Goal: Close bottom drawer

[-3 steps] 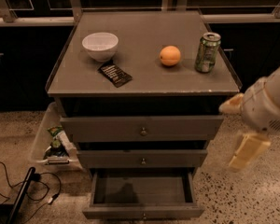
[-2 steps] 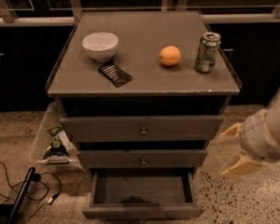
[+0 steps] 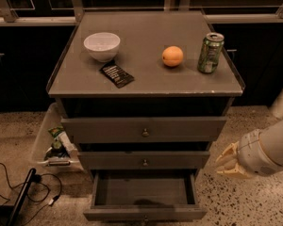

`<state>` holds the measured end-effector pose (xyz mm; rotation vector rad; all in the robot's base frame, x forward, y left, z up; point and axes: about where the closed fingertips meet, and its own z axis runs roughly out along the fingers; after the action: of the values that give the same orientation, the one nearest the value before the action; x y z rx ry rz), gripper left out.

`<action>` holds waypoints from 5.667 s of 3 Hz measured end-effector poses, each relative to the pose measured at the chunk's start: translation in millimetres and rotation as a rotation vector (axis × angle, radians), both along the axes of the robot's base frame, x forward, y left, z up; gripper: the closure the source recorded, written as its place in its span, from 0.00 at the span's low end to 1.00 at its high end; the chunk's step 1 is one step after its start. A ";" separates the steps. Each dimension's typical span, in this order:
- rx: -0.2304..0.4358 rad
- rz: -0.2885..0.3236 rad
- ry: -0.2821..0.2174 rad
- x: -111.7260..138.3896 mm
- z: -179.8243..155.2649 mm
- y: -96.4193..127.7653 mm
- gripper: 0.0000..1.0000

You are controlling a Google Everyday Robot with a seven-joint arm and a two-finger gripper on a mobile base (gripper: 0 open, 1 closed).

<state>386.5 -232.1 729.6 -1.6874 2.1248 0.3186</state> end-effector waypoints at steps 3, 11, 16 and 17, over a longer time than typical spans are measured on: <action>0.093 -0.046 0.107 -3.4 -144.5 -1.0 1.00; 0.304 -0.115 0.052 29.1 -490.8 0.3 1.00; 0.252 -0.163 0.037 40.5 -558.3 -11.2 0.58; 0.252 -0.163 0.037 40.5 -558.3 -11.2 0.35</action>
Offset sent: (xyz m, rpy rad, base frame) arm 0.0011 -0.0062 -0.1730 0.1051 0.1960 -0.0699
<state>427.0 -243.3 171.3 -1.3692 2.1302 0.5466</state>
